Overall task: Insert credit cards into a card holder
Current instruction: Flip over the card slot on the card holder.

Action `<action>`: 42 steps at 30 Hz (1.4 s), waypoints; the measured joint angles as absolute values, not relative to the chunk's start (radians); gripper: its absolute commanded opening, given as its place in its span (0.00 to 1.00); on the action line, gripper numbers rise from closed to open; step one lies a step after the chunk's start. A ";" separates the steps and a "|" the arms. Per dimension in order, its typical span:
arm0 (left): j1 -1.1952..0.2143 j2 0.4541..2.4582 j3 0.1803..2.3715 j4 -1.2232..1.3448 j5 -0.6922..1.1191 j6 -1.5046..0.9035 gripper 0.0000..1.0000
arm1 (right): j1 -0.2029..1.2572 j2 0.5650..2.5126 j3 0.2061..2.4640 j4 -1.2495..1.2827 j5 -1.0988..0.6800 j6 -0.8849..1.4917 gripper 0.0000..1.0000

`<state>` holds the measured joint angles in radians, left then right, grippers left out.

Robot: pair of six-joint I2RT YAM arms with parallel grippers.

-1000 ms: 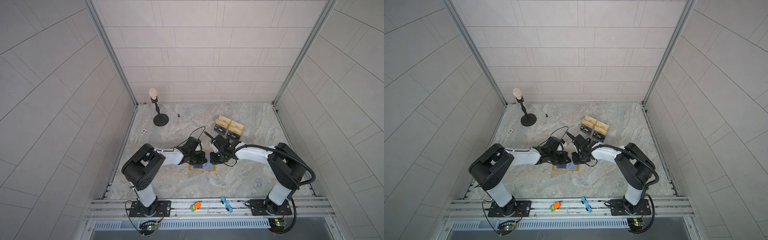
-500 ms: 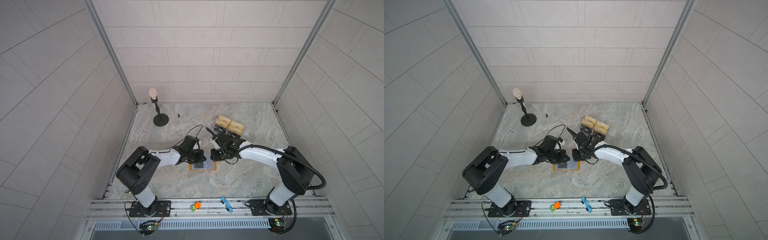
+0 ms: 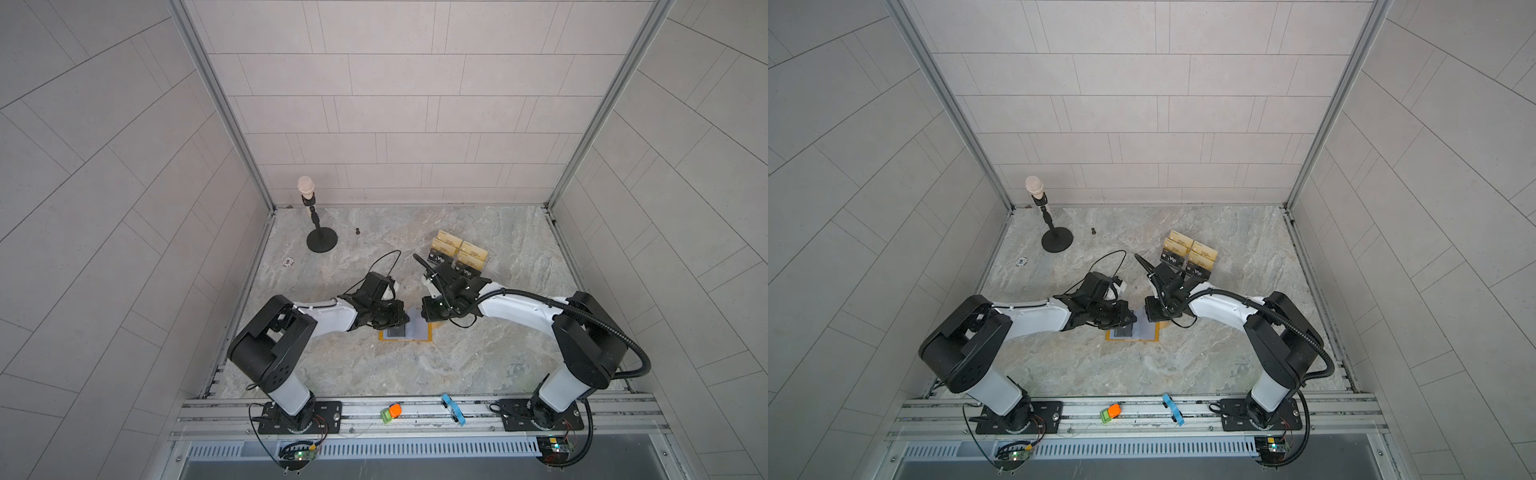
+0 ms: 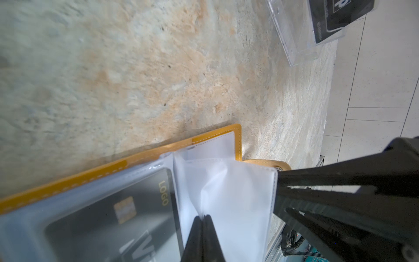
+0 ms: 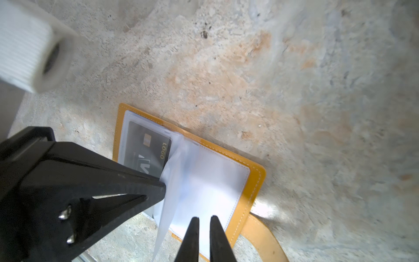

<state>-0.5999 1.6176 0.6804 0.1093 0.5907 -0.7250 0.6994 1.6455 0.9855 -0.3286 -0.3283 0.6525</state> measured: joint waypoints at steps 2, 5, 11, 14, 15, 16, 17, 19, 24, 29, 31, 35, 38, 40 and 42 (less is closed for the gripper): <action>-0.595 1.609 0.673 0.113 0.591 -0.725 0.00 | 0.701 1.659 0.984 -0.310 -0.338 0.659 0.14; -0.588 1.596 0.659 0.123 0.591 -0.726 0.03 | 0.714 1.687 0.984 -0.292 -0.350 0.664 0.14; -0.582 1.567 0.642 0.131 0.596 -0.731 0.20 | 0.742 1.748 0.995 -0.270 -0.383 0.677 0.14; -0.574 1.545 0.636 0.134 0.601 -0.732 0.32 | 0.752 1.769 1.010 -0.260 -0.390 0.682 0.14; -0.572 1.535 0.634 0.132 0.600 -0.732 0.35 | 0.753 1.773 1.015 -0.257 -0.393 0.683 0.14; -0.569 1.525 0.632 0.127 0.599 -0.730 0.37 | 0.755 1.775 1.020 -0.256 -0.396 0.685 0.14; -0.566 1.515 0.629 0.124 0.598 -0.730 0.37 | 0.757 1.776 1.025 -0.254 -0.398 0.685 0.14; -0.554 1.483 0.619 0.111 0.591 -0.725 0.37 | 0.759 1.781 1.038 -0.250 -0.403 0.685 0.14; -0.521 1.385 0.601 0.014 0.493 -0.701 0.32 | 0.766 1.790 1.051 -0.239 -0.408 0.686 0.14; -0.490 1.374 0.601 -0.093 0.377 -0.671 0.24 | 0.770 1.812 1.077 -0.235 -0.417 0.686 0.14; -0.482 1.379 0.598 -0.113 0.351 -0.668 0.24 | 0.776 1.826 1.082 -0.230 -0.419 0.687 0.14; -0.474 1.354 0.570 -0.126 0.314 -0.663 0.30 | 0.788 1.835 1.082 -0.229 -0.420 0.690 0.14; -0.474 1.309 0.557 -0.133 0.313 -0.656 0.31 | 0.792 1.837 1.085 -0.226 -0.423 0.693 0.13; -0.474 1.293 0.557 -0.125 0.327 -0.649 0.29 | 0.793 1.841 1.090 -0.221 -0.425 0.697 0.14; -0.474 1.292 0.557 -0.123 0.347 -0.642 0.28 | 0.794 1.842 1.092 -0.213 -0.427 0.703 0.14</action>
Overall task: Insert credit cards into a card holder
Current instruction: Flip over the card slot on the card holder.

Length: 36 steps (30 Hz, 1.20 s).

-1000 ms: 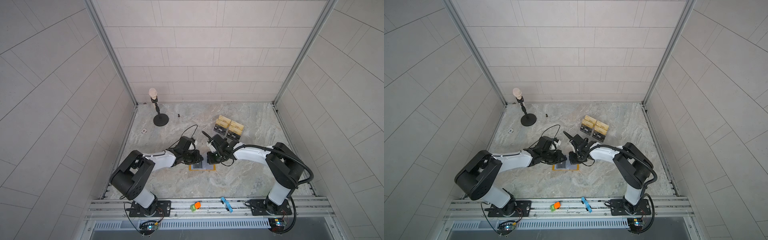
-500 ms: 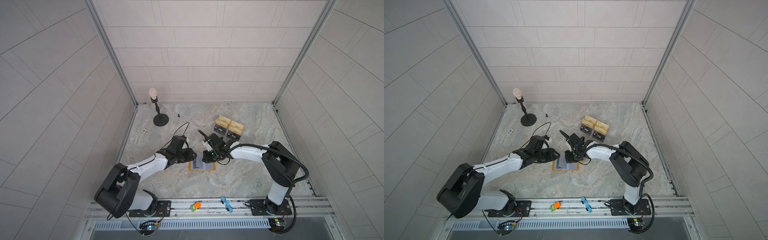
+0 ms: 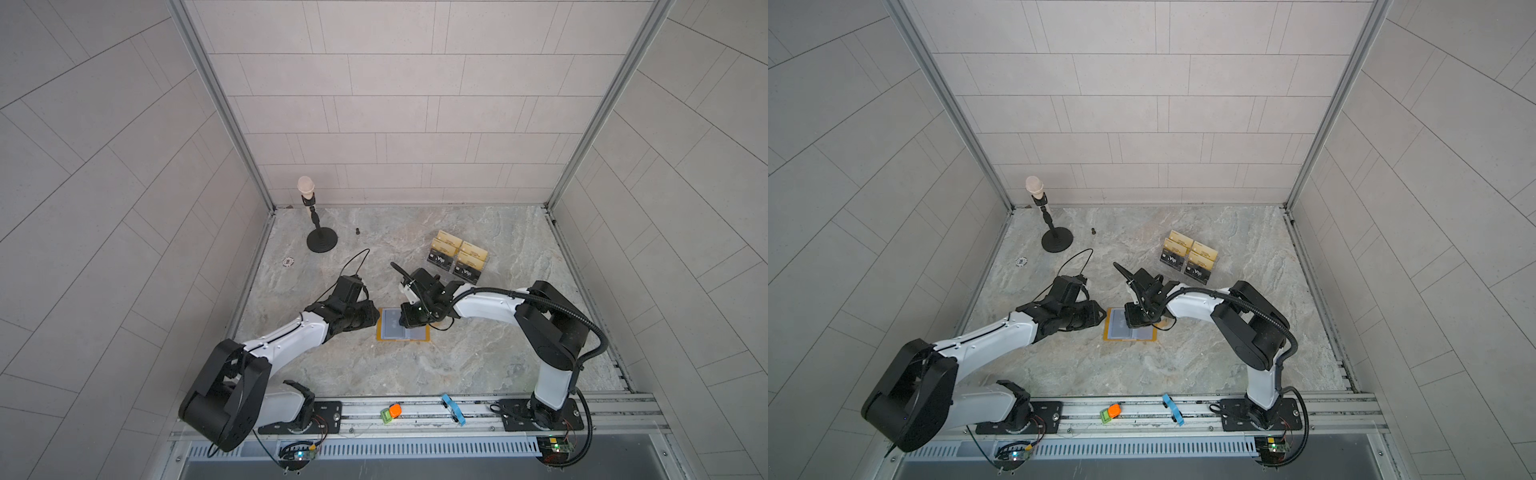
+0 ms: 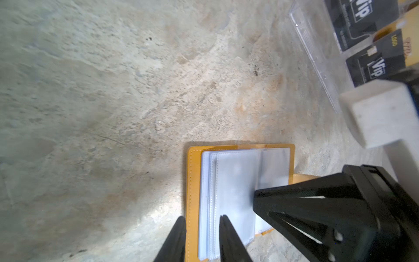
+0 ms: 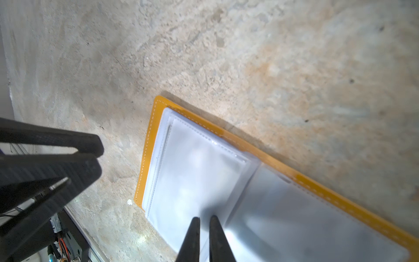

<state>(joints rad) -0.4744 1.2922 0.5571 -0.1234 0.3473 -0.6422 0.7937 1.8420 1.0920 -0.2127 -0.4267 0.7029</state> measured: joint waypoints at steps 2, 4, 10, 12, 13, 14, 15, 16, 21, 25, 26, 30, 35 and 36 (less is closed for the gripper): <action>-0.481 1.296 0.557 -0.121 0.366 -0.636 0.26 | 0.795 1.842 1.095 -0.206 -0.429 0.709 0.14; -0.500 1.306 0.558 -0.112 0.382 -0.635 0.25 | 0.796 1.842 1.099 -0.204 -0.429 0.712 0.14; -0.561 1.365 0.577 -0.084 0.422 -0.634 0.24 | 0.785 1.803 1.103 -0.258 -0.412 0.679 0.22; -0.569 1.396 0.591 -0.070 0.432 -0.633 0.23 | 0.765 1.766 1.118 -0.315 -0.402 0.638 0.27; -0.570 1.407 0.596 -0.065 0.435 -0.632 0.23 | 0.754 1.751 1.124 -0.337 -0.398 0.617 0.30; -0.572 1.420 0.602 -0.059 0.439 -0.631 0.23 | 0.735 1.729 1.133 -0.367 -0.395 0.592 0.35; -0.573 1.430 0.606 -0.054 0.441 -0.630 0.23 | 0.709 1.703 1.142 -0.401 -0.392 0.564 0.41; -0.574 1.438 0.608 -0.051 0.442 -0.629 0.23 | 0.687 1.686 1.150 -0.424 -0.390 0.535 0.46; -0.575 1.471 0.613 -0.048 0.441 -0.627 0.23 | 0.520 1.604 1.204 -0.579 -0.375 0.355 0.49; -0.575 1.478 0.613 -0.042 0.440 -0.627 0.24 | 0.426 1.598 1.262 -0.692 -0.349 0.215 0.49; -0.575 1.478 0.613 -0.039 0.440 -0.627 0.24 | 0.408 1.598 1.273 -0.715 -0.342 0.176 0.49; -0.575 1.479 0.614 -0.039 0.437 -0.619 0.24 | 0.358 1.604 1.322 -0.803 -0.304 0.046 0.48; -0.575 1.489 0.629 -0.047 0.425 -0.604 0.24 | 0.333 1.675 1.438 -0.878 -0.252 -0.066 0.45; -0.575 1.491 0.631 -0.047 0.424 -0.601 0.25 | 0.331 1.692 1.454 -0.885 -0.242 -0.083 0.44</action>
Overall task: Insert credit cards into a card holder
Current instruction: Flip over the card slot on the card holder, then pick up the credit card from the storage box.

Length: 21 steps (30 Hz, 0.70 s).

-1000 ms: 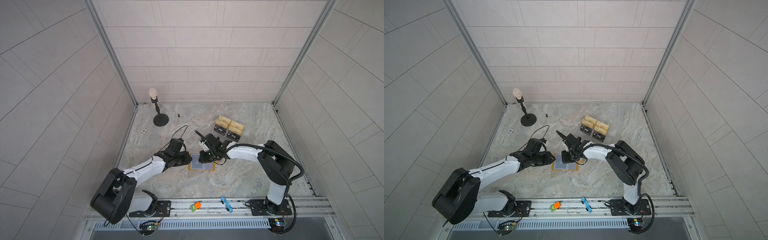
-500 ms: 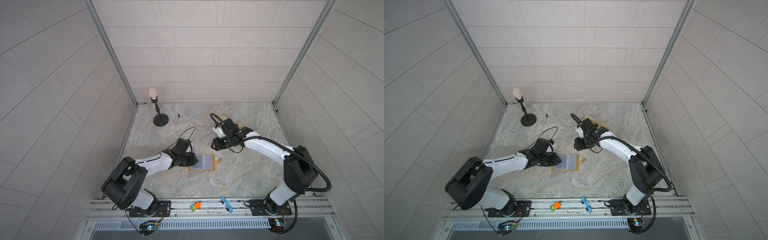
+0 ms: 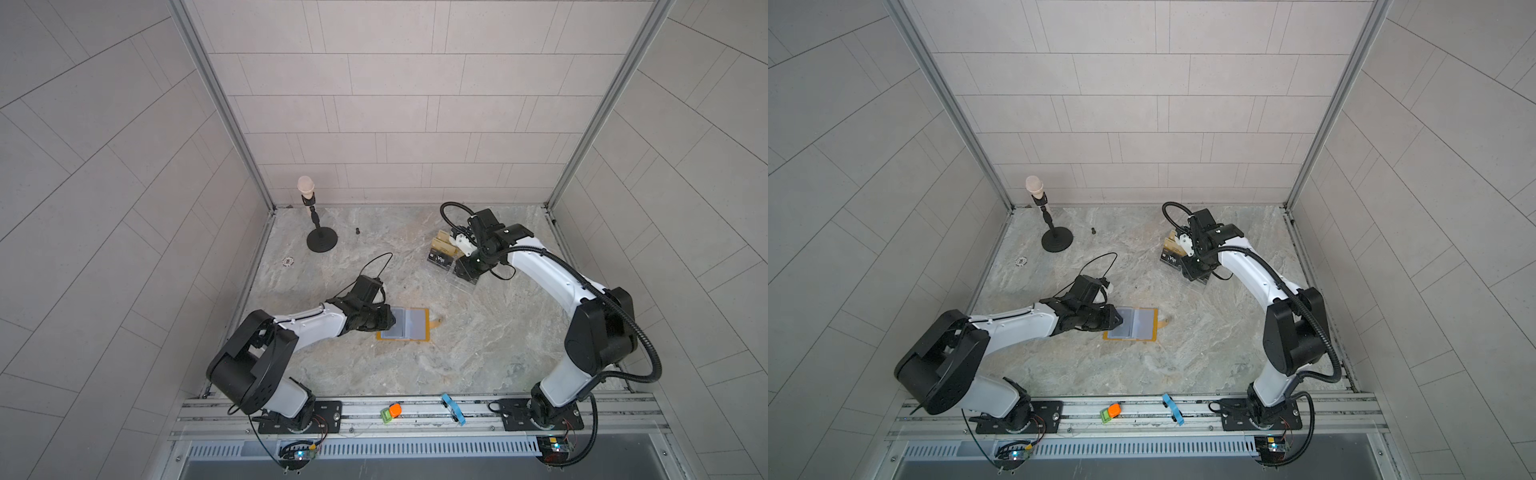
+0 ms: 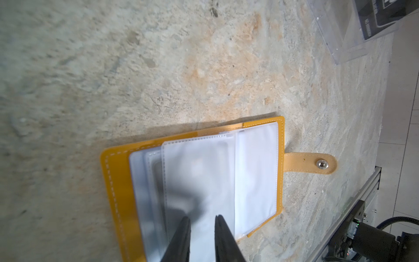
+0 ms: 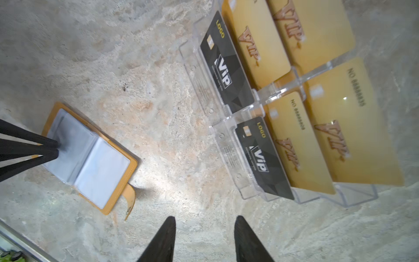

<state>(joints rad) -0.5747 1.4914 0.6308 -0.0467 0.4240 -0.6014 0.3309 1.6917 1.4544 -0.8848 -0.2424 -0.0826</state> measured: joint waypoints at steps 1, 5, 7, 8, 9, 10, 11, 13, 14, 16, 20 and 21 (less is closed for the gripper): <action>-0.575 1.493 0.632 -0.047 0.424 -0.601 0.25 | 0.330 1.710 1.470 -0.891 -0.234 -0.101 0.43; -0.575 1.493 0.632 -0.048 0.423 -0.600 0.25 | 0.324 1.786 1.530 -0.920 -0.208 -0.154 0.39; -0.575 1.493 0.632 -0.048 0.424 -0.598 0.25 | 0.320 1.823 1.566 -0.936 -0.198 -0.176 0.37; -0.575 1.493 0.632 -0.047 0.425 -0.597 0.25 | 0.317 1.842 1.586 -0.943 -0.194 -0.186 0.35; -0.575 1.493 0.632 -0.047 0.426 -0.597 0.25 | 0.313 1.860 1.604 -0.948 -0.189 -0.194 0.35; -0.575 1.494 0.632 -0.047 0.427 -0.597 0.25 | 0.310 1.873 1.617 -0.950 -0.184 -0.200 0.35; -0.575 1.494 0.632 -0.046 0.427 -0.597 0.25 | 0.307 1.887 1.630 -0.954 -0.178 -0.205 0.34; -0.575 1.495 0.632 -0.045 0.428 -0.597 0.25 | 0.302 1.908 1.652 -0.960 -0.168 -0.211 0.34; -0.575 1.496 0.632 -0.044 0.430 -0.597 0.25 | 0.300 1.919 1.663 -0.965 -0.163 -0.214 0.35; -0.575 1.498 0.633 -0.042 0.432 -0.597 0.26 | 0.294 1.937 1.679 -0.975 -0.152 -0.219 0.35; -0.575 1.505 0.636 -0.038 0.439 -0.595 0.26 | 0.282 1.957 1.691 -0.987 -0.145 -0.225 0.35; -0.575 1.506 0.637 -0.036 0.441 -0.594 0.26 | 0.279 1.959 1.693 -0.990 -0.145 -0.225 0.36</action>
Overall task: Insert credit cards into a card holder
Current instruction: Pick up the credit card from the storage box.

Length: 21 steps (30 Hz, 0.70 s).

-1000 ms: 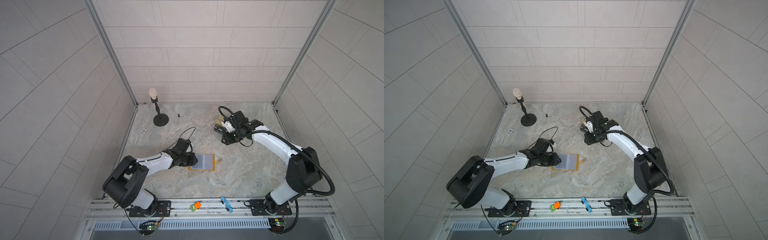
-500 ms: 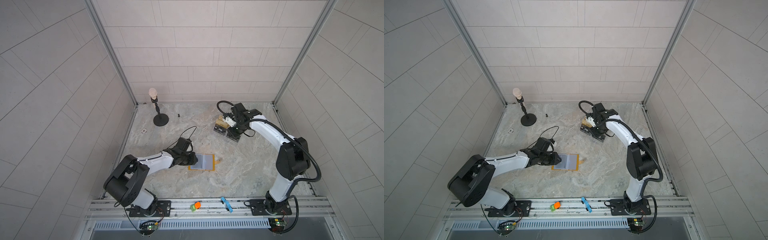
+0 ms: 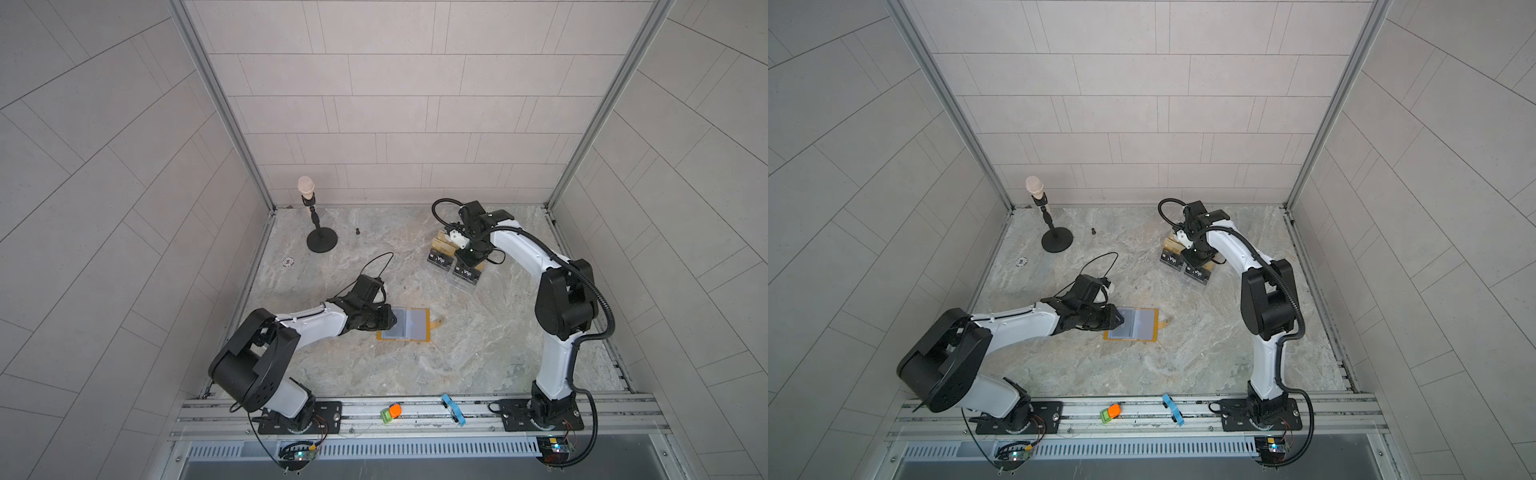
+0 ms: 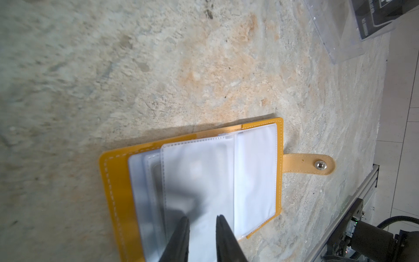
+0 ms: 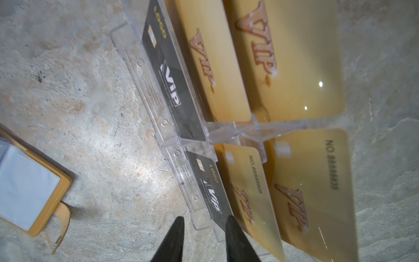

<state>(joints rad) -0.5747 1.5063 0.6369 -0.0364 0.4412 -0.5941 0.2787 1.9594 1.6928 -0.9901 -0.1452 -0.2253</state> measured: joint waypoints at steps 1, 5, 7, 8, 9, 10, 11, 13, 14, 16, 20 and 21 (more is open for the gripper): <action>-0.575 1.508 0.637 -0.035 0.443 -0.594 0.26 | 0.276 1.963 1.695 -0.994 -0.144 -0.226 0.36; -0.575 1.510 0.640 -0.033 0.446 -0.594 0.26 | 0.269 1.980 1.697 -0.998 -0.138 -0.226 0.36; -0.575 1.512 0.641 -0.033 0.447 -0.594 0.26 | 0.268 1.992 1.702 -1.000 -0.135 -0.228 0.36; -0.575 1.512 0.641 -0.033 0.448 -0.594 0.26 | 0.268 1.999 1.705 -1.000 -0.134 -0.228 0.36; -0.575 1.513 0.642 -0.034 0.448 -0.594 0.26 | 0.268 2.004 1.708 -1.001 -0.134 -0.229 0.36; -0.575 1.513 0.642 -0.034 0.448 -0.594 0.26 | 0.268 2.011 1.711 -1.002 -0.134 -0.229 0.36; -0.575 1.513 0.642 -0.034 0.448 -0.594 0.26 | 0.268 2.017 1.715 -1.004 -0.134 -0.229 0.36; -0.575 1.513 0.642 -0.034 0.448 -0.594 0.26 | 0.268 2.024 1.718 -1.005 -0.134 -0.229 0.35; -0.575 1.513 0.642 -0.034 0.448 -0.594 0.26 | 0.268 2.025 1.718 -1.006 -0.134 -0.230 0.35; -0.575 1.513 0.642 -0.034 0.448 -0.594 0.27 | 0.268 2.025 1.718 -1.008 -0.134 -0.232 0.33; -0.575 1.513 0.642 -0.033 0.448 -0.594 0.27 | 0.268 2.025 1.716 -1.010 -0.132 -0.236 0.31; -0.575 1.513 0.642 -0.034 0.449 -0.594 0.27 | 0.268 2.025 1.716 -1.010 -0.131 -0.236 0.30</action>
